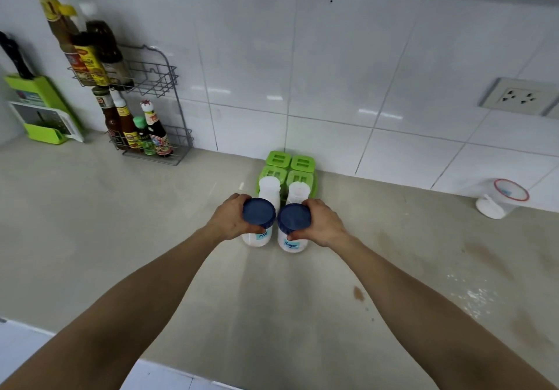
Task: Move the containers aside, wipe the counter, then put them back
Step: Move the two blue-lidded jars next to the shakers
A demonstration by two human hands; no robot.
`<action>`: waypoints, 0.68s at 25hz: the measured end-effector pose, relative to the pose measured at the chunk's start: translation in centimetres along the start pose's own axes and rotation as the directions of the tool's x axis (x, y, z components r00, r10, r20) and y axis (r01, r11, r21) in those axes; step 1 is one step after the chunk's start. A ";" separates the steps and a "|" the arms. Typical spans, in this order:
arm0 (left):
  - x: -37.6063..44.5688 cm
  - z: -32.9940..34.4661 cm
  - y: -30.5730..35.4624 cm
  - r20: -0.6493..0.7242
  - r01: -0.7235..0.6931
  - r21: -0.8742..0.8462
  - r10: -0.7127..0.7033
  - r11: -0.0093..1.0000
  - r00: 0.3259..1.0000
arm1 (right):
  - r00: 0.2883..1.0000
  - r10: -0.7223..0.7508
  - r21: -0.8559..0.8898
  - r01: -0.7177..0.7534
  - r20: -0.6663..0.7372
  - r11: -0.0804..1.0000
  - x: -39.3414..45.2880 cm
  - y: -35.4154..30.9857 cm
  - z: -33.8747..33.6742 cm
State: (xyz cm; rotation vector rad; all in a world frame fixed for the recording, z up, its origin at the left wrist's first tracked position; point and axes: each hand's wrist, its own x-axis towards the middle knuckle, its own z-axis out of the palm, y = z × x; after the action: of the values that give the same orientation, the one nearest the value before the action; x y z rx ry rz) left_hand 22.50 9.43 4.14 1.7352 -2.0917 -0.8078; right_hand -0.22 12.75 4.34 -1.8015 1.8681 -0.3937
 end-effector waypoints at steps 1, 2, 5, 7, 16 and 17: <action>0.1 0.1 -0.1 0.008 -0.005 -0.004 0.005 1.000 1.000 | 1.000 0.006 -0.007 -0.006 0.004 1.000 0.1 -0.1 0.2; 0.2 0.2 -0.1 0.013 -0.011 -0.007 0.011 1.000 1.000 | 1.000 0.010 -0.015 -0.010 0.006 1.000 0.1 -0.2 0.3; 0.6 0.3 -0.2 0.023 -0.020 -0.016 0.020 1.000 1.000 | 1.000 0.023 -0.026 -0.023 0.004 0.999 0.3 -0.2 0.5; 0.7 0.6 -0.4 0.029 -0.019 -0.003 0.019 1.000 0.999 | 0.999 0.037 -0.033 -0.037 -0.002 0.999 0.3 -0.1 0.5; 0.7 1.1 -1.0 0.039 0.007 -0.006 -0.007 1.000 0.999 | 0.999 0.046 -0.023 -0.046 -0.015 0.999 0.1 0.8 1.1; 0.7 1.0 -1.1 0.043 0.009 -0.002 -0.009 1.000 0.999 | 0.999 0.041 -0.019 -0.042 -0.013 0.999 0.1 0.9 1.2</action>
State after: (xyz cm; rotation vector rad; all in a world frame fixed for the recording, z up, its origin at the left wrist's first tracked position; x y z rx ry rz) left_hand 22.64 8.90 2.59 1.7425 -2.1114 -0.8563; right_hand -0.34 12.93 2.87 -1.7736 1.9209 -0.3737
